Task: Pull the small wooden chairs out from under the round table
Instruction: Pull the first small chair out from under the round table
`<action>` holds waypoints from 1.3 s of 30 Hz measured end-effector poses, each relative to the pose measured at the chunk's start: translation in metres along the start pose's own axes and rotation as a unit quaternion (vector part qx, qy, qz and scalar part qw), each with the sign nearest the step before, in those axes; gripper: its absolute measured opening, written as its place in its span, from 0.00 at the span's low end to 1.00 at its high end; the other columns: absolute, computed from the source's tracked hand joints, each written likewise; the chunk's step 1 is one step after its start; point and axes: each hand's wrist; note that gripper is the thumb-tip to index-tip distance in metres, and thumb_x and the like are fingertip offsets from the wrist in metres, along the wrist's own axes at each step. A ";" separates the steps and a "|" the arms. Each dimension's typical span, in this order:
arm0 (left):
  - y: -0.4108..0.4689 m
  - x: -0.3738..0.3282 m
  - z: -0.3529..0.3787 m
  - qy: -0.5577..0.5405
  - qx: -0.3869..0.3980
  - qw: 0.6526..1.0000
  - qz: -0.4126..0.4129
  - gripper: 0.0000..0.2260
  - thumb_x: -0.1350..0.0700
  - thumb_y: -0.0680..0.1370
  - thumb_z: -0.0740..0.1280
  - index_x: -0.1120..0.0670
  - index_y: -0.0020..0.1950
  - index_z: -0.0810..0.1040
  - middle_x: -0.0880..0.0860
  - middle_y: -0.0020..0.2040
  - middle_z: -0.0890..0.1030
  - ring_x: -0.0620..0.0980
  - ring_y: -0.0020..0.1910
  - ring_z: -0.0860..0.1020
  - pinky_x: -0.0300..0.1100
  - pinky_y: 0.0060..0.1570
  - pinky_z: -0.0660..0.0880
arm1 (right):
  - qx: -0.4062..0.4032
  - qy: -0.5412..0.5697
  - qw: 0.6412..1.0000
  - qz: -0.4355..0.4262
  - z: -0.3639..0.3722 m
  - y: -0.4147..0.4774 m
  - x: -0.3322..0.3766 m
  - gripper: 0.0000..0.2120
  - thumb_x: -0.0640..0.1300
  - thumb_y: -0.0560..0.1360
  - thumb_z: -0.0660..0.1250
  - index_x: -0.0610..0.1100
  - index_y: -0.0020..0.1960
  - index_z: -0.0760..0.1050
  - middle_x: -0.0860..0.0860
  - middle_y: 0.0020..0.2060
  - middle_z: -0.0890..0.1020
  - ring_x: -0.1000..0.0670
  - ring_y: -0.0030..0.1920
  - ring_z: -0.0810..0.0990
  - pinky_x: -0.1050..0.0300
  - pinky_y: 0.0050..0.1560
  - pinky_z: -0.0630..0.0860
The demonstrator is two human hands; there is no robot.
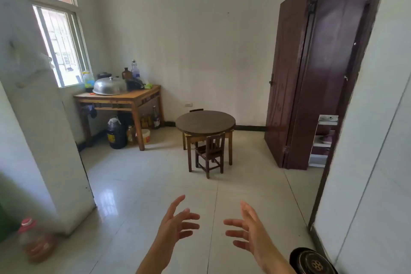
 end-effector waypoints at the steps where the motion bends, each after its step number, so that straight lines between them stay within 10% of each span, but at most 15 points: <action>1: 0.014 -0.003 -0.007 0.004 0.006 1.000 0.005 0.18 0.52 0.78 0.64 0.46 0.68 0.67 0.62 0.50 0.83 0.61 0.46 0.83 0.46 0.42 0.78 | -0.004 -0.004 1.000 -0.006 0.008 0.011 0.002 0.27 0.69 0.68 0.59 0.63 0.65 0.60 0.52 0.46 0.87 0.46 0.45 0.86 0.54 0.41 0.79; 39: 0.722 -0.058 -0.034 0.005 0.013 0.999 -0.044 0.22 0.52 0.77 0.67 0.45 0.69 0.66 0.56 0.47 0.85 0.56 0.44 0.85 0.46 0.43 0.79 | -0.074 -0.021 0.996 0.035 -0.022 0.711 0.106 0.17 0.62 0.77 0.57 0.64 0.65 0.62 0.55 0.42 0.87 0.50 0.43 0.86 0.52 0.41 0.79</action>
Point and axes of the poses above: each hand's wrist, its own y-axis towards the middle knuckle, its own z-axis out of the palm, x = y × z
